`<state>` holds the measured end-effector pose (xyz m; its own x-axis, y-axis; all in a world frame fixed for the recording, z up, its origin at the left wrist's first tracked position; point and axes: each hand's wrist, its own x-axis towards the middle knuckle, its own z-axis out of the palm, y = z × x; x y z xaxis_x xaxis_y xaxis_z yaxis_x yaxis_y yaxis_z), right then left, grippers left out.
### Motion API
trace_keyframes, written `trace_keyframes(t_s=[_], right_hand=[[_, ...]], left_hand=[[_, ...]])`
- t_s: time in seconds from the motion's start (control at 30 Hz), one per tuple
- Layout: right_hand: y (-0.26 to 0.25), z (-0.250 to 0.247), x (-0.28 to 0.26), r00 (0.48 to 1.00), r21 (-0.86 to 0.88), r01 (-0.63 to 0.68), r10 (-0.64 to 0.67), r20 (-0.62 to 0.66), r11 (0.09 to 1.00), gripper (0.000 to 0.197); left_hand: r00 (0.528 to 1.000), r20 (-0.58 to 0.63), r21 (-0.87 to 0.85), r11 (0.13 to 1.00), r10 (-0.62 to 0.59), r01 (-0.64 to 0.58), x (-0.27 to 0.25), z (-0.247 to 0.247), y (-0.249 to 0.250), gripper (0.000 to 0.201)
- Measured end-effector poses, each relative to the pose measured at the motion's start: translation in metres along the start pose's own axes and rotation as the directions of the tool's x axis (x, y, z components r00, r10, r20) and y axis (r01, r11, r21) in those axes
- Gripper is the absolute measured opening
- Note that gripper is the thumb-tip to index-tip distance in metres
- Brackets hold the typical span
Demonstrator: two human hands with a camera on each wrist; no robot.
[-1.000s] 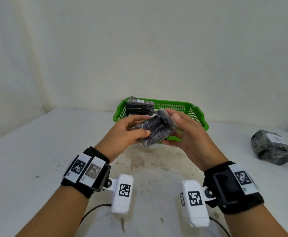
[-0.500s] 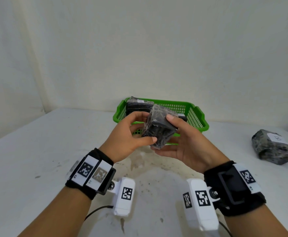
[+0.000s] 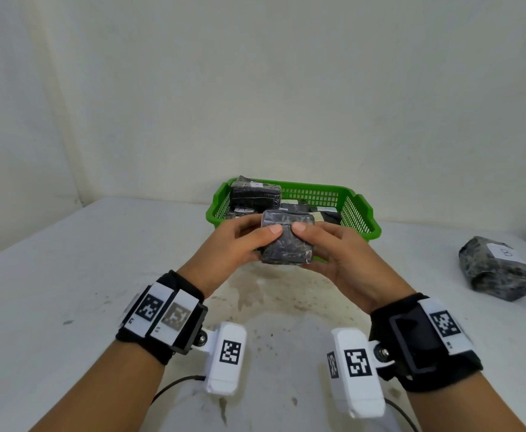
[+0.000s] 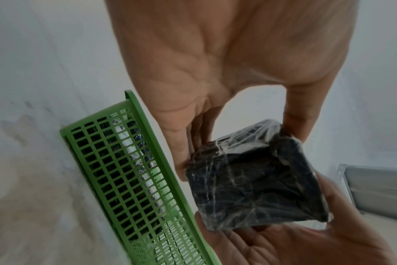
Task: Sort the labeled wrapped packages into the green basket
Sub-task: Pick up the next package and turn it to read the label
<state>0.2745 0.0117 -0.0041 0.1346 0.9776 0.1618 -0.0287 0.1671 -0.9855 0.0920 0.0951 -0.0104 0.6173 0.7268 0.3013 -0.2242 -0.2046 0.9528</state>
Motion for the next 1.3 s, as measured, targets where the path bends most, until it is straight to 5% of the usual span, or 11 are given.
trace_keyframes(t_s=[0.3,0.47,0.67,0.97,1.17,1.3], right_hand=[[0.002,0.003,0.002,1.000,-0.065,-0.015,0.016,0.017,0.998,0.060],[-0.002,0.000,0.000,0.997,-0.052,-0.036,0.039,0.059,0.998,0.056],[-0.003,-0.001,-0.001,0.995,-0.026,-0.098,0.099,0.011,0.995,0.035],[0.005,-0.003,0.005,0.999,-0.208,0.043,-0.049,-0.024,0.977,0.065],[-0.007,0.004,-0.003,0.993,-0.154,-0.111,0.117,0.029,0.982,0.062],[-0.005,0.004,-0.004,0.995,-0.124,-0.104,0.104,-0.003,0.987,0.043]], left_hand=[[1.000,0.021,-0.037,0.999,0.013,-0.012,0.000,-0.003,0.003,0.050],[0.993,-0.063,0.070,0.993,0.098,-0.093,-0.001,-0.008,0.004,0.073],[0.987,0.081,0.233,0.960,0.139,-0.155,-0.002,-0.006,0.001,0.091],[0.988,-0.112,0.250,0.965,0.110,-0.080,-0.001,-0.004,0.005,0.048],[0.981,-0.031,0.202,0.962,0.194,-0.184,-0.003,-0.002,0.003,0.066],[0.978,0.012,0.242,0.948,0.208,-0.205,-0.004,-0.001,0.004,0.077]])
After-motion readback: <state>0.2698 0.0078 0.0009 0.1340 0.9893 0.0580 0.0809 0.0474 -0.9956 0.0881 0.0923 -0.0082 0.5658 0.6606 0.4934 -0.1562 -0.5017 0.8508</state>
